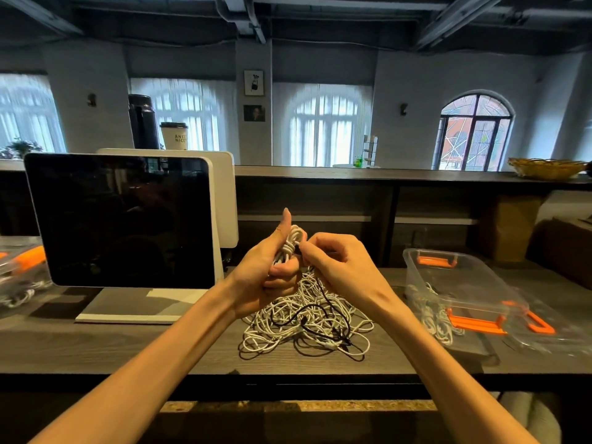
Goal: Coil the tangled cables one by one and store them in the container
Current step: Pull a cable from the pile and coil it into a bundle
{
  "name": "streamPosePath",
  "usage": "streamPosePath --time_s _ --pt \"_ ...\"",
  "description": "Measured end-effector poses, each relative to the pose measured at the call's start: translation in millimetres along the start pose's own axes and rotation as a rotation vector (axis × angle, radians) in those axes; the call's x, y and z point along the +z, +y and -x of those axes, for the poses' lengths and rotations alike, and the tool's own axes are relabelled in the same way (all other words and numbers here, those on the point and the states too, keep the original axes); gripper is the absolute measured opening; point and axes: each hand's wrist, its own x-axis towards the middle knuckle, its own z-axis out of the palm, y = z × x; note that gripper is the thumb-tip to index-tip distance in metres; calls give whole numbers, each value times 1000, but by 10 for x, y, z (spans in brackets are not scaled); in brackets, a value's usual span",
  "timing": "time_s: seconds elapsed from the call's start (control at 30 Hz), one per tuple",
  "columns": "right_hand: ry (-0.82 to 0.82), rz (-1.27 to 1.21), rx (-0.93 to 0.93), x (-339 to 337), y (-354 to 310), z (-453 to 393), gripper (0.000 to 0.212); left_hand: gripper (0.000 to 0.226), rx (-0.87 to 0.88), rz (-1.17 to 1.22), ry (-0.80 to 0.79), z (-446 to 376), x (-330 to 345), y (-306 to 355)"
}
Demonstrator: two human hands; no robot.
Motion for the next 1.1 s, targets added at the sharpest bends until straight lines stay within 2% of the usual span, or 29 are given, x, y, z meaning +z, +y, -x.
streamPosePath --time_s 0.1,0.17,0.3,0.4,0.47,0.6,0.7,0.8,0.9,1.0,1.1 --pt "124 124 -96 41 35 -4 25 61 6 -115 48 -10 4 -4" --pt "205 110 -121 45 54 -1 18 61 5 -139 72 -9 21 -15" --pt "173 -128 -29 4 35 23 23 64 -24 -147 89 49 59 -3" --pt "224 -241 12 -33 43 42 40 66 -75 -204 53 76 90 2" --pt "216 -258 -2 -30 43 54 45 63 -84 -250 51 78 127 1" --pt "146 -168 -3 -64 21 45 36 47 -31 -313 77 50 175 -3" --pt "25 -315 148 -132 -7 22 31 40 150 -619 148 -18 104 -47" --pt "-2 -323 219 -177 -7 11 25 31 395 -1141 239 -74 5 -112" --pt "1 -294 257 -189 10 14 18 26 417 -1504 252 -64 -19 -109" --pt "33 -201 257 -210 43 13 13 31 389 -1605 218 -73 -43 -133" --pt "136 16 169 -208 85 -7 11 34 335 -1487 152 -75 -43 -114"
